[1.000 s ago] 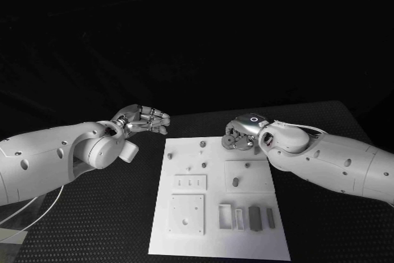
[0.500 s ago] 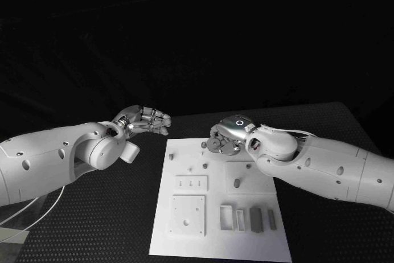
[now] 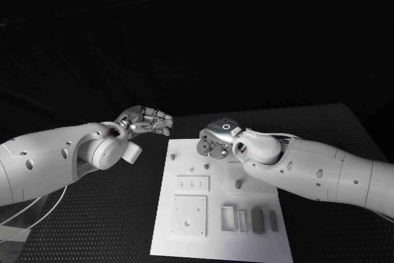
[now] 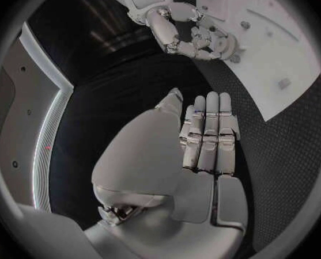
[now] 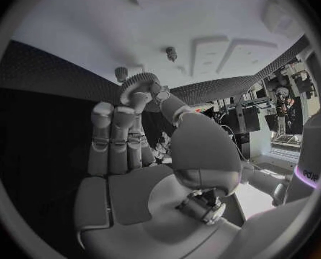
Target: Assemble the parts on the task board
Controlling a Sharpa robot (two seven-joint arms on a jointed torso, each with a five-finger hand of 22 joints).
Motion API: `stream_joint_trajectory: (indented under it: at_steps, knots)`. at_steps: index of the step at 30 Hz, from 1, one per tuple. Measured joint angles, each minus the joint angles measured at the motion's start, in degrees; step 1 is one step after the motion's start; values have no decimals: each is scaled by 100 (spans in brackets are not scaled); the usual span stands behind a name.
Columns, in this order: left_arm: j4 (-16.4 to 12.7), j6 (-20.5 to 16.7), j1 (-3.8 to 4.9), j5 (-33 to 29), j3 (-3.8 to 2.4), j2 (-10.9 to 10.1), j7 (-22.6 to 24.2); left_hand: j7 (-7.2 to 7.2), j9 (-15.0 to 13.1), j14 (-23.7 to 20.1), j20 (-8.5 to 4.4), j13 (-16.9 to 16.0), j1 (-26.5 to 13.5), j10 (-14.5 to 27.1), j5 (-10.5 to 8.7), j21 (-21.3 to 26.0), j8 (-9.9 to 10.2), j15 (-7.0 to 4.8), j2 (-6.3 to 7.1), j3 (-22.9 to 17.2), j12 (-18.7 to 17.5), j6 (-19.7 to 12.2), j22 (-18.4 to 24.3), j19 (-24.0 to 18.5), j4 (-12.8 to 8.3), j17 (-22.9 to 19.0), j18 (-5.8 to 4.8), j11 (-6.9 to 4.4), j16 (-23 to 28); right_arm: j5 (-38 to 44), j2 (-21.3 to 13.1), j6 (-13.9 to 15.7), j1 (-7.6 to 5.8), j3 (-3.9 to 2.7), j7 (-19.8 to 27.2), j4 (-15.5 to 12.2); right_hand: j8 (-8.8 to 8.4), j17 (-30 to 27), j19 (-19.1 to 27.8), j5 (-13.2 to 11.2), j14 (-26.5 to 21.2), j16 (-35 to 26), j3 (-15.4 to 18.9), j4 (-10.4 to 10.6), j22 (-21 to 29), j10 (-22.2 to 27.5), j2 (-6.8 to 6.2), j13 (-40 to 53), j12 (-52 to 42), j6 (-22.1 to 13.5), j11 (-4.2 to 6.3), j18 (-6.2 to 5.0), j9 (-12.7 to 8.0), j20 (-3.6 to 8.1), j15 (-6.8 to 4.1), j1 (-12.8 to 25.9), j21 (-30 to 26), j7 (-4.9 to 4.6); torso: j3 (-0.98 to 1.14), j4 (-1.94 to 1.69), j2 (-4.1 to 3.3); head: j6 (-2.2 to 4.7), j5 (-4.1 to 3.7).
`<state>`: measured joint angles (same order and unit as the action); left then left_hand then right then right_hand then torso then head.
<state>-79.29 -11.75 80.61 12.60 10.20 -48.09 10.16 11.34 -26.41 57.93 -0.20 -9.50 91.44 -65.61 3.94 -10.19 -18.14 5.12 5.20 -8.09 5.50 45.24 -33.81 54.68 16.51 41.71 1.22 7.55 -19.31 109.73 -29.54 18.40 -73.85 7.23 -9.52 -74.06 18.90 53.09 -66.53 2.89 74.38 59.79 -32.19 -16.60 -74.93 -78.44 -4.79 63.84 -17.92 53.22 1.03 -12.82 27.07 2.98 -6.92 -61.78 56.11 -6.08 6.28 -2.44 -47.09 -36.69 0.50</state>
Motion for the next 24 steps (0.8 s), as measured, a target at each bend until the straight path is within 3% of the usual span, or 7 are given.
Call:
stream_joint_trajectory:
  at_steps: [7, 24]
  knots:
    - [8, 0, 0, 0, 0, 12, 0, 0, 0, 0, 0, 1, 0, 0, 0, 0, 22, 0, 0, 0, -20, 0, 0, 0, 0, 2, -1, 0, 0, 6, 165, -8, 87, 32, 8, 146, -9, 5, 0, 0, 1, 0, -11, 11, 0, 0, 0, 0, 0, 9, 0, 0, 0, -1, 1, 0, 0, -6, -15, -19, -7, -16, 1]
    - [15, 0, 0, 0, 0, 30, 1, 0, 0, 0, 0, -4, 0, -13, 0, 0, 22, 0, 0, 0, -19, 0, 0, 0, 0, 6, -1, -13, 21, -3, 370, -16, 147, 44, 43, 427, -44, 3, -1, -2, 2, 0, -17, 17, 0, 0, -66, -1, 0, 132, 0, 0, 0, -3, 3, 66, 0, 10, -7, -14, -3, -49, 52]
